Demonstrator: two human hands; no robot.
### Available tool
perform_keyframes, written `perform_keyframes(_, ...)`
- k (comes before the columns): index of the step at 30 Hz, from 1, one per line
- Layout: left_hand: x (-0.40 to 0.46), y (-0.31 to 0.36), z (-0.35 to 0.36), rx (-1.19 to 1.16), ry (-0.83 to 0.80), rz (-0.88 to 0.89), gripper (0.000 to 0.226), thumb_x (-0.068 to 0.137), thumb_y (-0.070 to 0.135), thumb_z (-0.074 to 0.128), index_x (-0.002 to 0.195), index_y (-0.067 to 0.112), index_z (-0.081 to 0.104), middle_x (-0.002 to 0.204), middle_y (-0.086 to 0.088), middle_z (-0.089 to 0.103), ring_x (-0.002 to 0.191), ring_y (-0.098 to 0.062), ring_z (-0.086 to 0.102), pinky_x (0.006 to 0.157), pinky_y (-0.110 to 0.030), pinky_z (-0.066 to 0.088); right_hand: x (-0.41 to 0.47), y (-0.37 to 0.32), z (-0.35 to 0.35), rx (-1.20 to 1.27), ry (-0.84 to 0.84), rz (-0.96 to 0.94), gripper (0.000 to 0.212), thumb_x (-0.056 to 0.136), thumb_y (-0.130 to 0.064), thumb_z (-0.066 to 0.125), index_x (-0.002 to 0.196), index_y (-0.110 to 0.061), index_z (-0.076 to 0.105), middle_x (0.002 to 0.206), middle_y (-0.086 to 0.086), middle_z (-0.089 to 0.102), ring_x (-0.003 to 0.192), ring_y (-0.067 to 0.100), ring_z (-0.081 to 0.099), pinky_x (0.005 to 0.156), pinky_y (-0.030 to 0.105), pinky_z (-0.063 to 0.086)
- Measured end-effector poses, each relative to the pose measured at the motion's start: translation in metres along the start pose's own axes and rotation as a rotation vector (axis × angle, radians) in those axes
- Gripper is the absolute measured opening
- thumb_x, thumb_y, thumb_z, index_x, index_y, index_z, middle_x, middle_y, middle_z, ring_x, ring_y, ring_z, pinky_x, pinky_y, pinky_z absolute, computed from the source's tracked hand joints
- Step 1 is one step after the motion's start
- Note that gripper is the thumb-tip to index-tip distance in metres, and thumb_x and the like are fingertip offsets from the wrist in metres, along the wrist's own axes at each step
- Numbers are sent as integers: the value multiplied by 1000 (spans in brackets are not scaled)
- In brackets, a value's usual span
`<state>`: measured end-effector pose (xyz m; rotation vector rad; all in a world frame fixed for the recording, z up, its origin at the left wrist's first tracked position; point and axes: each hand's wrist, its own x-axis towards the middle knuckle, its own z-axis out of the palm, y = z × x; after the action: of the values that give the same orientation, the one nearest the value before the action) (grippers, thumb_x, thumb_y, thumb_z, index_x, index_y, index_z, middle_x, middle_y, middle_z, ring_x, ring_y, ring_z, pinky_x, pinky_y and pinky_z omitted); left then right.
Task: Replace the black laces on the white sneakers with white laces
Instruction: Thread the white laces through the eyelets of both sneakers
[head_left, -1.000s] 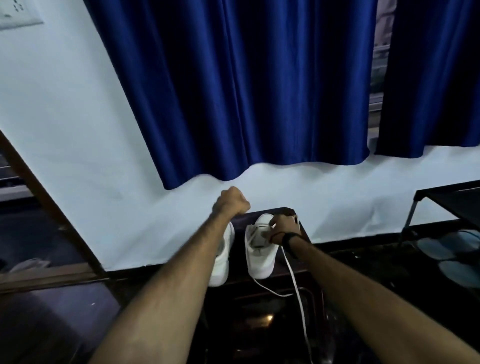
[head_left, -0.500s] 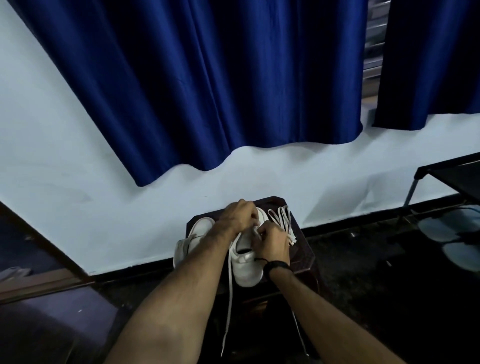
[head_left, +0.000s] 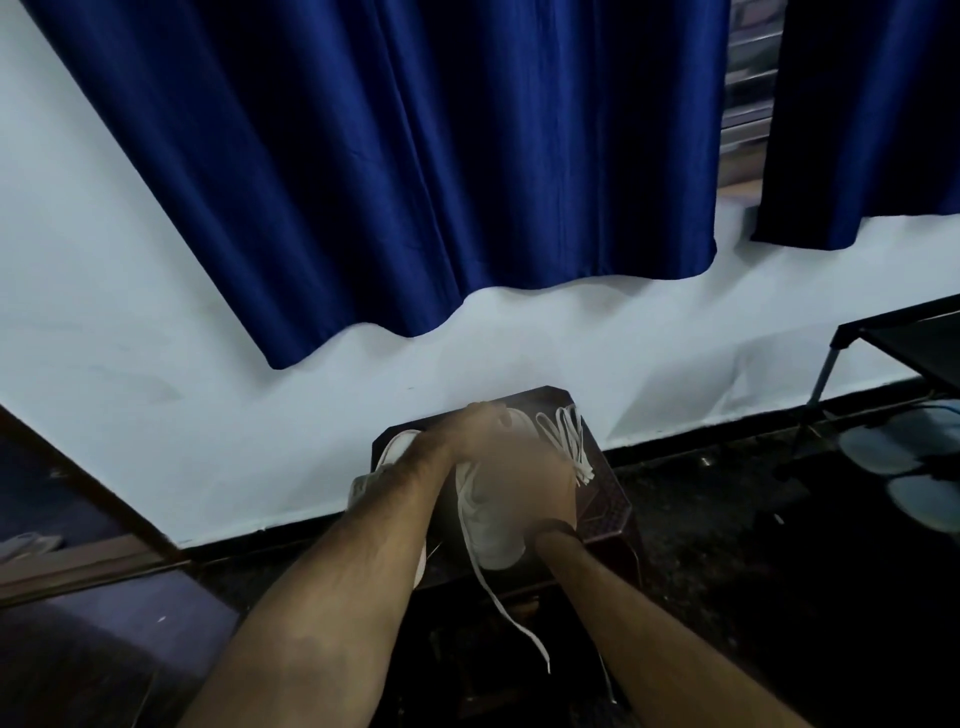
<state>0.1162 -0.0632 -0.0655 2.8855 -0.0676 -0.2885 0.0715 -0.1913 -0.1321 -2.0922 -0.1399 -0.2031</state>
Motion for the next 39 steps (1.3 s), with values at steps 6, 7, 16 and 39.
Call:
perform_keyframes(6,0,5,5,90,151,40,10,93,22,57,92,19,66,108,-1,57,102,-22,58,77,-31,41,-2,-2,-1,20,11,7,6,78,-15,62,73,-18,59,79,3,65,77,26,63,64,39,51)
perform_keyframes(7,-1,6,6,80,215,20,11,93,19,55,94,17,65,108,-2,58,100,-25,60,76,-32,42,-3,-1,-2,18,15,5,6,77,-14,62,73,-18,59,78,3,65,77,26,63,63,38,51)
perform_keyframes(16,-1,-9,-9,-105,282,-71,19,89,12,51,103,21,61,109,0,65,104,-23,60,88,-37,50,-3,-1,-1,20,25,-12,7,77,-8,63,76,-15,62,82,4,66,82,26,63,67,37,50)
perform_keyframes(39,-39,8,30,-341,436,-530,47,80,44,64,119,18,62,122,-9,64,116,-30,58,87,-36,48,-8,6,1,93,136,-35,7,79,-11,71,79,-12,64,80,5,66,78,26,63,67,35,50)
